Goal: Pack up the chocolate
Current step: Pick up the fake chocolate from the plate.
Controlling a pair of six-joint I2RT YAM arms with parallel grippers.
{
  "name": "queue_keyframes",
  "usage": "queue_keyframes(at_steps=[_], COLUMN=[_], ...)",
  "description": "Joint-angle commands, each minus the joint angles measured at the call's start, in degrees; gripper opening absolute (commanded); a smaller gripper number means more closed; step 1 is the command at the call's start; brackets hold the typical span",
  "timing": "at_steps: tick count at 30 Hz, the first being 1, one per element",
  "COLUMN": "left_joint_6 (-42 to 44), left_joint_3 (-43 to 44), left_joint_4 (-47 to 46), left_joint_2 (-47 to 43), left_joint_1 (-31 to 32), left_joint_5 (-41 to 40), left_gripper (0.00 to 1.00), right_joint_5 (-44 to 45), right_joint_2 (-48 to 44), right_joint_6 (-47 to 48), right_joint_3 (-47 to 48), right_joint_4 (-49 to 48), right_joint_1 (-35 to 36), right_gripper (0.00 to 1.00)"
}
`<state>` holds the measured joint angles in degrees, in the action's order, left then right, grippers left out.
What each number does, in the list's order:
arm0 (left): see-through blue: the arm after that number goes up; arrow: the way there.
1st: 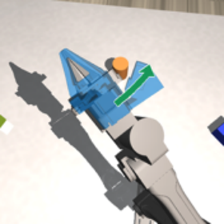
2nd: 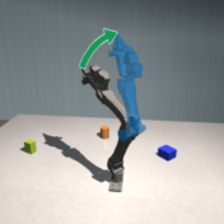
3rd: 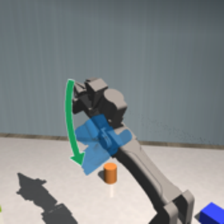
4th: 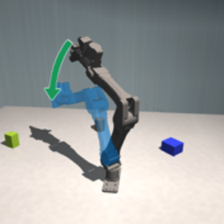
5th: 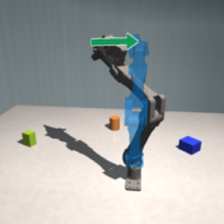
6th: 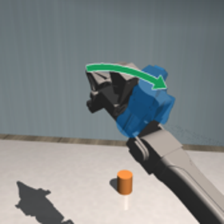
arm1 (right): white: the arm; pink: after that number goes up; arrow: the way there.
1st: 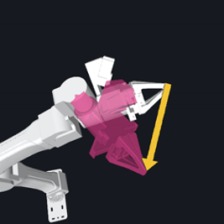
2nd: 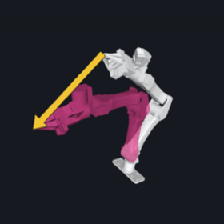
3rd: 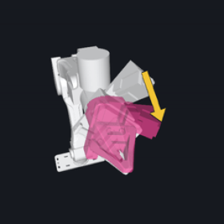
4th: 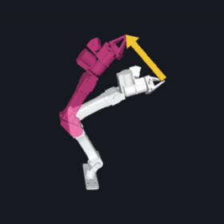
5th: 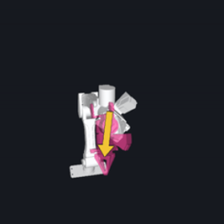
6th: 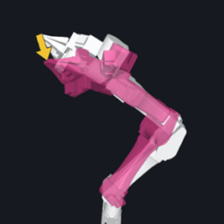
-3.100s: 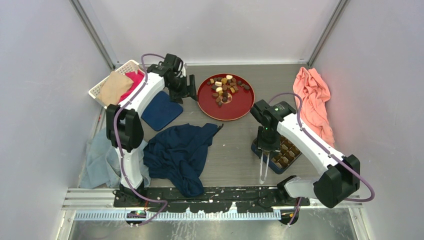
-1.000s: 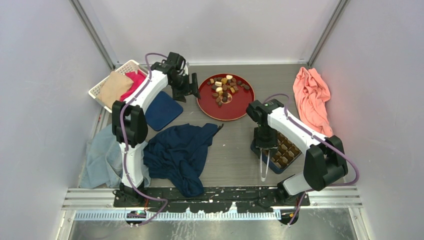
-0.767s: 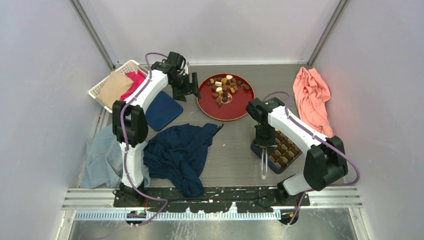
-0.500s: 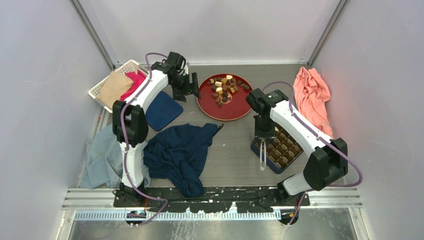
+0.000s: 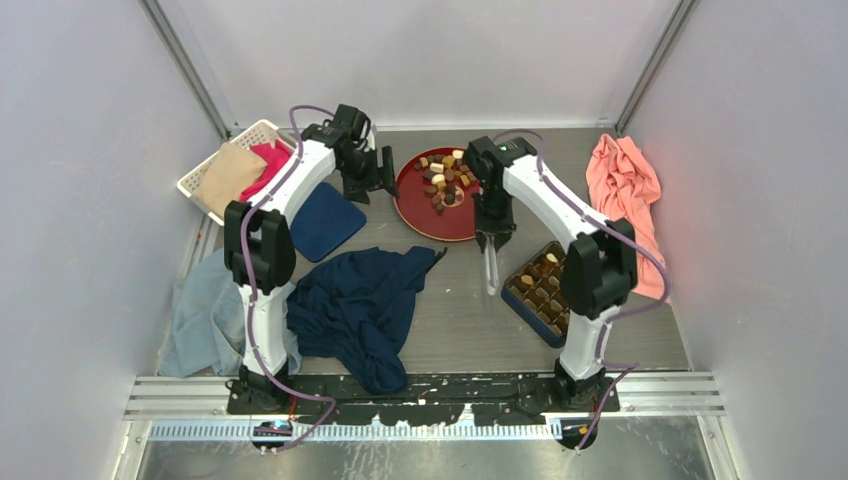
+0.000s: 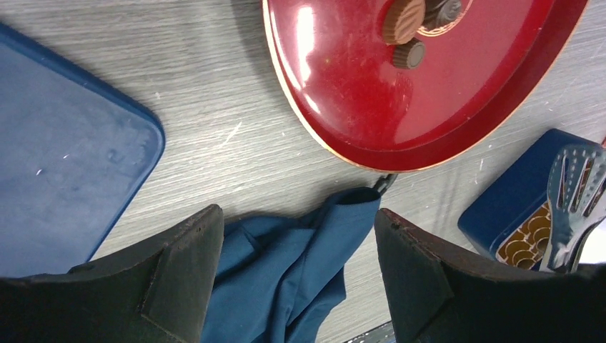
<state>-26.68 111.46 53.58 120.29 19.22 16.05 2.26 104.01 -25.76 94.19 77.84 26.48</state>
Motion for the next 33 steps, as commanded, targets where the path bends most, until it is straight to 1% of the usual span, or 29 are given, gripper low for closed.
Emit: queue_keyframes(at_steps=[1, 8, 12, 14, 18, 21, 23, 29, 33], left_joint_6=[0.9, 0.9, 1.3, 1.5, 1.6, 1.8, 1.9, 1.9, 1.8], left_joint_3=[-1.9, -8.0, -8.4, -8.3, -7.9, -7.8, -7.5, -6.4, -6.2], left_joint_4=[-0.3, -1.6, -1.6, -1.6, -1.6, -1.8, -1.9, -1.8, -1.7], left_joint_2=[-4.6, -8.7, -9.3, -9.4, -9.0, -8.8, -8.5, -7.6, -7.4], left_joint_1=[-1.7, -5.6, -6.9, -7.2, -7.5, -7.7, -7.9, -8.2, -8.3], left_joint_5=[-2.0, -1.4, -1.1, -0.9, -0.4, -0.3, -0.1, 0.5, 0.5], left_gripper=[0.78, 0.78, 0.78, 0.78, 0.78, 0.78, 0.78, 0.78, 0.78], right_joint_5=[-7.1, -9.6, -11.2, -11.5, -11.3, -11.5, -11.7, -11.6, -11.1], right_joint_2=[6.5, 17.9, 22.6, 24.5, 27.3, 27.6, 27.8, 28.9, 29.7], right_joint_6=[3.7, 4.0, 4.1, 4.3, 3.8, 2.8, 2.5, 2.6, 2.3], right_joint_3=[11.4, 21.6, 28.0, 30.0, 32.0, 31.7, 31.8, 31.9, 32.3], right_joint_4=[-0.4, -0.1, 0.6, 1.1, 1.9, 0.9, 0.5, 0.7, 0.5], right_joint_1=[0.0, 0.3, 0.6, 1.1, 2.0, 2.3, 2.7, 4.0, 4.3], right_gripper=[0.22, 0.32, 0.38, 0.39, 0.41, 0.44, 0.47, 0.52, 0.52])
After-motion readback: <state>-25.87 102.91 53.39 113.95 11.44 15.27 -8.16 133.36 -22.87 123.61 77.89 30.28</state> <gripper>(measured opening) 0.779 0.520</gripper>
